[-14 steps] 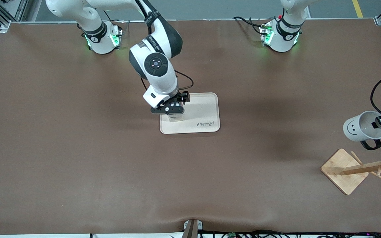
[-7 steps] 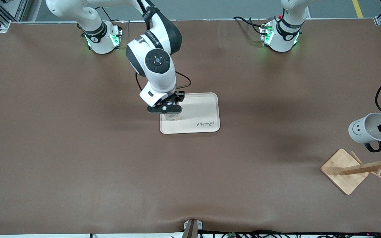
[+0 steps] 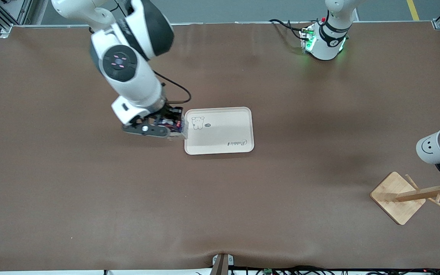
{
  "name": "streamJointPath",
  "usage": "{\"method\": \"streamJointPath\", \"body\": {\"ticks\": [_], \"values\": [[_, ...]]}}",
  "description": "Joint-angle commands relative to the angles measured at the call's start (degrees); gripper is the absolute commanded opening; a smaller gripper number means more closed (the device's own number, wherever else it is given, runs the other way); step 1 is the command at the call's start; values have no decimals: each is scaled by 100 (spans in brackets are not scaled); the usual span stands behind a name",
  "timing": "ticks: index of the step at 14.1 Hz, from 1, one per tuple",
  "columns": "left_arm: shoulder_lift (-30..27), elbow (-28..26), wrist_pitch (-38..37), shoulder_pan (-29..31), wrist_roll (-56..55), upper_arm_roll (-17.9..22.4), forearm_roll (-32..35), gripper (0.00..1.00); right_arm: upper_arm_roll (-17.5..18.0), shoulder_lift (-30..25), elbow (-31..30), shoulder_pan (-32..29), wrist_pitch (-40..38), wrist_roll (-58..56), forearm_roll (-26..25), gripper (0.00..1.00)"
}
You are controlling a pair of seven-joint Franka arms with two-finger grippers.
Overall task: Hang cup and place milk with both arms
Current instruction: 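Hang the mug handle on a stand peg while the right gripper carries milk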
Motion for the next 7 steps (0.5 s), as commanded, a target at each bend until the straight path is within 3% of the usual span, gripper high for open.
{"method": "streamJointPath", "body": {"ticks": [1, 5, 7], "values": [[13, -53, 223, 195, 349, -32, -214, 0, 73, -447, -167, -354, -373, 35, 17, 2], [172, -35, 224, 353, 412, -32, -276, 0, 56, -1132, -834, -889, -436, -157, -246, 2], [207, -35, 224, 353, 412, -32, -285, 33, 56, -1300, -1098, -1311, -427, -674, -378, 2]]}}
